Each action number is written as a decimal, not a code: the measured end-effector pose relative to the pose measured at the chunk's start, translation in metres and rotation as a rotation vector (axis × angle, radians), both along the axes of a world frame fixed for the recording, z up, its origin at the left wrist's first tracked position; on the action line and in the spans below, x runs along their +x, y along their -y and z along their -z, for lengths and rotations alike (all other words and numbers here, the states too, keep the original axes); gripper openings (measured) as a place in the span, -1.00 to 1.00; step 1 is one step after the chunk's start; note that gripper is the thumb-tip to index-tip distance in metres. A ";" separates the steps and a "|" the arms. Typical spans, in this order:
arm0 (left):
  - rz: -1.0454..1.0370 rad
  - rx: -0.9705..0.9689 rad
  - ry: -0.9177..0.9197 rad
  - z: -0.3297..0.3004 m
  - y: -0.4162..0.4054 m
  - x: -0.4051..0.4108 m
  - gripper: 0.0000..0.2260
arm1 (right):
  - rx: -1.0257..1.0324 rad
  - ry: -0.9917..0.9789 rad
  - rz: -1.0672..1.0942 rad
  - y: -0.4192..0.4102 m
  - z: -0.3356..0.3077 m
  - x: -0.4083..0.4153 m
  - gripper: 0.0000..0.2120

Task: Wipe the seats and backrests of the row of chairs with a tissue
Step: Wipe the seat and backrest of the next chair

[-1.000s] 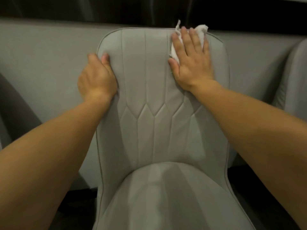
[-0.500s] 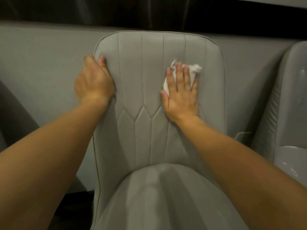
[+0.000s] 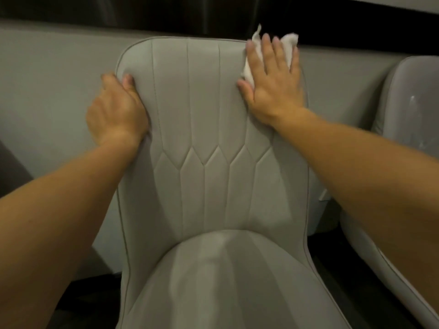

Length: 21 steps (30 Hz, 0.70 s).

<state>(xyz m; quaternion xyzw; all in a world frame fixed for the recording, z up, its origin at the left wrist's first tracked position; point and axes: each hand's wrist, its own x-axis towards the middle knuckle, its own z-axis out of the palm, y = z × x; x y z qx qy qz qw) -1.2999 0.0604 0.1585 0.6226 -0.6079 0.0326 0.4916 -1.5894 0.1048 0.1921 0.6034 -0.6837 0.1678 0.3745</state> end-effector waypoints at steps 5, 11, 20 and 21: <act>0.011 0.005 -0.021 -0.001 0.000 -0.001 -0.55 | -0.002 0.049 -0.009 0.000 -0.005 -0.001 -0.33; 0.028 0.029 -0.019 -0.001 0.000 0.002 -0.55 | 0.021 -0.045 0.002 -0.045 0.103 -0.020 -0.30; 0.024 0.029 -0.021 -0.001 -0.001 0.002 -0.55 | 0.209 -0.314 -0.022 -0.095 0.188 -0.036 -0.27; 0.024 0.027 -0.022 -0.001 -0.001 0.002 -0.56 | 0.199 -0.336 -0.038 -0.092 0.183 -0.037 -0.28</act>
